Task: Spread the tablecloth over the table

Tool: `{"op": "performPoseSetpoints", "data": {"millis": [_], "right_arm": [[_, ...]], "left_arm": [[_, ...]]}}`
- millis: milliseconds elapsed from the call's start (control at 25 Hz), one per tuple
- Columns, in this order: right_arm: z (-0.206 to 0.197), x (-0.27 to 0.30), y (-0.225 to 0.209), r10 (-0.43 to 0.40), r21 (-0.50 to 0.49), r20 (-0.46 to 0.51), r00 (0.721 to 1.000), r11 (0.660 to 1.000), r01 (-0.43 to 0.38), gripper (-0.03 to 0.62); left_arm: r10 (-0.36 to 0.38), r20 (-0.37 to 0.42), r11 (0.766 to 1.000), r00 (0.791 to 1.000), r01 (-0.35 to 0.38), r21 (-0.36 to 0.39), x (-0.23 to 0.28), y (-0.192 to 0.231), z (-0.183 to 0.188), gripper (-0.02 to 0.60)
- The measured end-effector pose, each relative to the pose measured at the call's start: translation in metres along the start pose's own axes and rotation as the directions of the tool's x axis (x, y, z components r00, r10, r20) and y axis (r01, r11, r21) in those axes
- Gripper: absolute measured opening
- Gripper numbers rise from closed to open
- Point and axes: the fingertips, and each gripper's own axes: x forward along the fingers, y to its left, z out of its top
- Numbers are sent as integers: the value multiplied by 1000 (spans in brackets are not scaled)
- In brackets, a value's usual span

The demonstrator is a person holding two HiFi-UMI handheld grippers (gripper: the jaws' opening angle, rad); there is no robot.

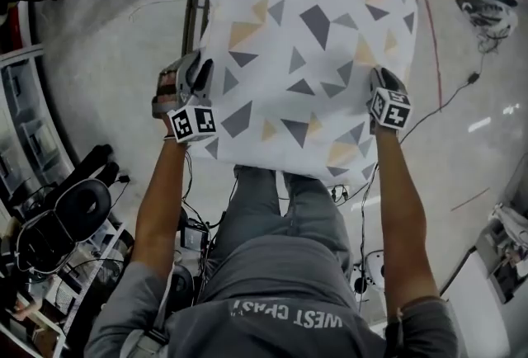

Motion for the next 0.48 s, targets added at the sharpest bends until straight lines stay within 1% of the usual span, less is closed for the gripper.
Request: {"op": "performPoseSetpoints", "data": {"millis": [40, 80, 120, 160, 200, 240, 280, 320, 360, 400, 440, 480], "right_arm": [[0, 0, -1, -9, 16, 15, 1000, 1000, 9, 112], [1, 0, -2, -12, 25, 21, 1000, 1000, 12, 109], [1, 0, -2, -10, 27, 20, 1000, 1000, 9, 109], [1, 0, -2, -4, 25, 15, 1000, 1000, 4, 117], [0, 1, -2, 2, 23, 7, 1000, 1000, -2, 117], [-1, 1, -2, 5, 22, -2, 1000, 1000, -5, 117], [-2, 0, -3, 6, 22, -12, 1000, 1000, -5, 117], [-1, -1, -2, 4, 22, -19, 1000, 1000, -4, 117], [-1, -2, -2, 2, 21, -24, 1000, 1000, -1, 117], [1, -2, -2, -1, 20, -26, 1000, 1000, 1, 117], [5, -2, -1, -3, 18, -24, 1000, 1000, 3, 115], [10, -2, -1, -4, 16, -18, 1000, 1000, 4, 114]], "left_arm": [[3, -2, 1000, 1000, -3, -16, 0, -1, -1, 147], [9, -24, 997, 1000, -11, -76, 3, 2, -10, 147], [14, -67, 983, 998, -26, -181, 6, 9, -28, 147], [9, -125, 948, 992, -48, -313, 11, 19, -53, 146], [-5, -181, 894, 984, -77, -442, 14, 29, -78, 157], [-12, -224, 841, 975, -112, -530, 15, 40, -98, 198], [-1, -251, 818, 968, -144, -557, 13, 50, -108, 202], [18, -262, 830, 965, -161, -535, 10, 57, -109, 202], [31, -257, 856, 966, -159, -492, 8, 60, -104, 202], [31, -240, 878, 970, -141, -456, 7, 58, -95, 202], [18, -217, 890, 976, -115, -440, 7, 51, -84, 202], [-3, -192, 890, 981, -84, -447, 9, 41, -74, 201]]}}
